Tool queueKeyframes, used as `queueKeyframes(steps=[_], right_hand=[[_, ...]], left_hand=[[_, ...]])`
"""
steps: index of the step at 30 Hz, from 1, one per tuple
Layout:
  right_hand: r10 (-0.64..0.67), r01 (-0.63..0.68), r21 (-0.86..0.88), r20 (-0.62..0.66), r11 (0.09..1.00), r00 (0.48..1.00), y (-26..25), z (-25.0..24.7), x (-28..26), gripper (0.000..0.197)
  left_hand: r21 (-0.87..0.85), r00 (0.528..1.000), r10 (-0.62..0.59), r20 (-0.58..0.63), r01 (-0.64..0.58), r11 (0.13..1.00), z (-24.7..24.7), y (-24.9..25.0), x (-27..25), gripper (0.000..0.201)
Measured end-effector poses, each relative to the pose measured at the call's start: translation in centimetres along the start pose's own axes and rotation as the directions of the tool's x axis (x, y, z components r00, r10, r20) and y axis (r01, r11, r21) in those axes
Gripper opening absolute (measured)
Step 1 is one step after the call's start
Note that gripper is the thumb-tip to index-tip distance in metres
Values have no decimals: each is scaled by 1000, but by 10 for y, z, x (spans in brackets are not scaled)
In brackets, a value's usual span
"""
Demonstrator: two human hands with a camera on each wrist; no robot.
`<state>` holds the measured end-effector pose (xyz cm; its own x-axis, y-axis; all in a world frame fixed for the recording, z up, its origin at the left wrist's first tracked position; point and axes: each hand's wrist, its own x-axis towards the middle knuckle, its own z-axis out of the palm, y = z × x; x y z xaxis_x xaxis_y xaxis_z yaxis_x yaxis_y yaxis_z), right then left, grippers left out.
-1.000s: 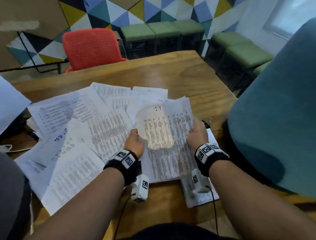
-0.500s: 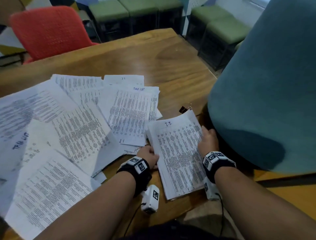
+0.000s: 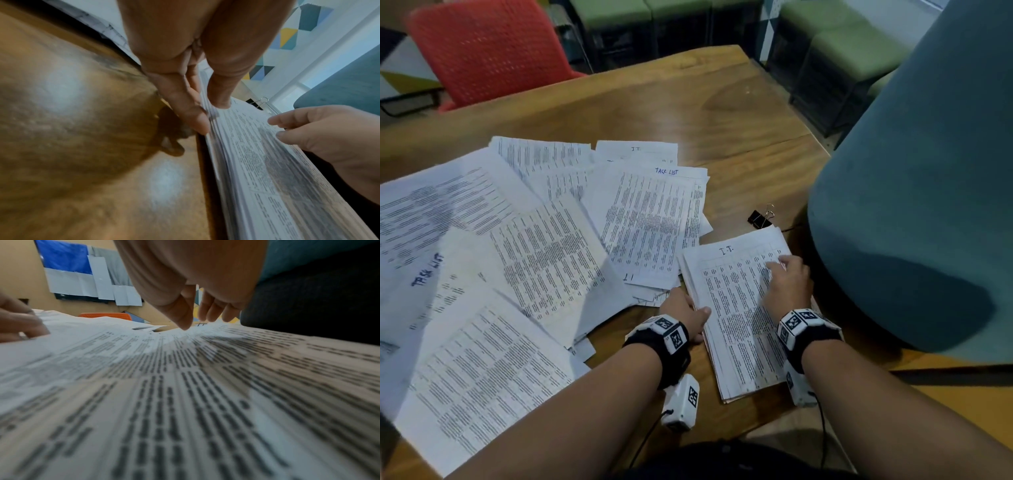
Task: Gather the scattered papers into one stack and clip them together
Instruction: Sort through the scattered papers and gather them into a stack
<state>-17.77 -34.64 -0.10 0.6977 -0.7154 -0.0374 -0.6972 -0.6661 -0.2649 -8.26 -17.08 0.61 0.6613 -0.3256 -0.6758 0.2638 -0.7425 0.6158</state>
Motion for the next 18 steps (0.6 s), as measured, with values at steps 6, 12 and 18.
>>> queueKeyframes(steps=[6,12,18], right_hand=[[-166,148,171,93,974,982,-44,13,2,25],[-260,218,270,128,938,957,-58,20,4,19],[-442,347,380,198,857,875,-145,40,-11,20]], left_hand=[[178,977,104,-186,-71,981,-36,-16,7,22],[162,939,77,-336,-23,987,-69,-33,15,39],[21,787,-243,-567,309,951,-147,-101,-8,55]])
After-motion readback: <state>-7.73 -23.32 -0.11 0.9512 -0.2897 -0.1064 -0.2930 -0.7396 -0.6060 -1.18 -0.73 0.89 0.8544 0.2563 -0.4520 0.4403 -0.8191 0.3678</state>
